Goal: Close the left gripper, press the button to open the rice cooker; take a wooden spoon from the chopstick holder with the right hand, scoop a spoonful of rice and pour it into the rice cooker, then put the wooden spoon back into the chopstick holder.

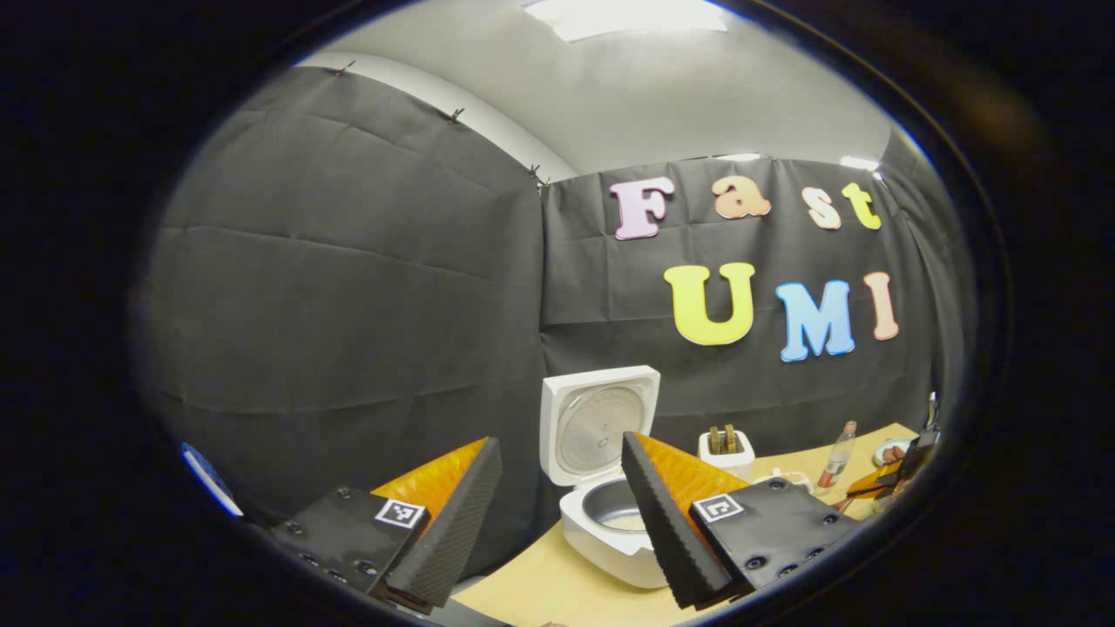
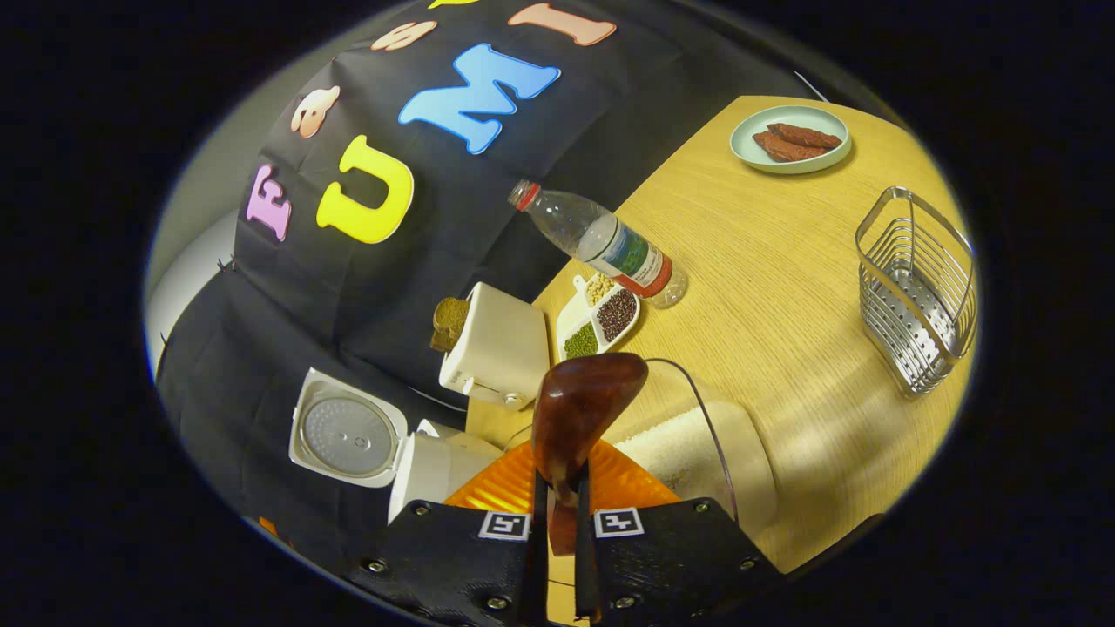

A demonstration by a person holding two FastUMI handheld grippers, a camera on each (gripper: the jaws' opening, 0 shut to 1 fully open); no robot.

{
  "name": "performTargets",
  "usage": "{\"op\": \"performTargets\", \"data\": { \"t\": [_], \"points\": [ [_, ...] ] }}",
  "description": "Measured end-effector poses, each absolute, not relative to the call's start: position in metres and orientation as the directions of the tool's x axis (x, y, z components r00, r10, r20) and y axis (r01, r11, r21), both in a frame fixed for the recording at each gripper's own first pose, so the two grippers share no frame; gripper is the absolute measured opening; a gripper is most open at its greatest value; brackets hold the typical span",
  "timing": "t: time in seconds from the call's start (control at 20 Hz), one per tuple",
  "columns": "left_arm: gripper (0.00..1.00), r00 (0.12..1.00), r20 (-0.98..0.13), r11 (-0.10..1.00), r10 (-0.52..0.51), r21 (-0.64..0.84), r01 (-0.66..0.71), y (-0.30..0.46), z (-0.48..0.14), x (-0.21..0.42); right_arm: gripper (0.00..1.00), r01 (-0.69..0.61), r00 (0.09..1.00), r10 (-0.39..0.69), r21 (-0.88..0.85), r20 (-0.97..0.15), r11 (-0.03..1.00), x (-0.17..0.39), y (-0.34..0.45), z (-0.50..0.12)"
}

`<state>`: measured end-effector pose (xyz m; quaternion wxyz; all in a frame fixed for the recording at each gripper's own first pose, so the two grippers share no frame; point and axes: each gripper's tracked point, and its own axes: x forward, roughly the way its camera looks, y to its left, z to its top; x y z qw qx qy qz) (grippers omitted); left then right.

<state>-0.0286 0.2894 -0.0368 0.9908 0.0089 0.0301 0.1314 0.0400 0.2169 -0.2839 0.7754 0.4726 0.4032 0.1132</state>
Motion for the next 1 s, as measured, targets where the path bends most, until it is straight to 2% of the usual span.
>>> {"op": "performTargets", "data": {
  "t": [0.25, 0.55, 1.0],
  "points": [
    [0.96, 0.964, -0.055, 0.966, 0.259, 0.015, -0.259, 0.286, -0.042, -0.026, 0.12, 0.204, 0.685, 0.598, 0.898, -0.416, 0.39, 0.056, 0.219, -0.238],
    [0.96, 0.954, -0.069, 0.956, 0.29, -0.015, -0.292, 0.303, -0.05, -0.031, 0.12, 0.172, 0.675, 0.676, 0.954, -0.296, 0.246, 0.069, 0.26, -0.186],
    [0.96, 0.92, -0.095, 0.923, 0.382, -0.02, -0.385, 0.34, -0.061, -0.06, 0.12, 0.085, 0.603, 0.769, 0.976, -0.211, 0.201, 0.088, 0.351, -0.143]
  ]
}}
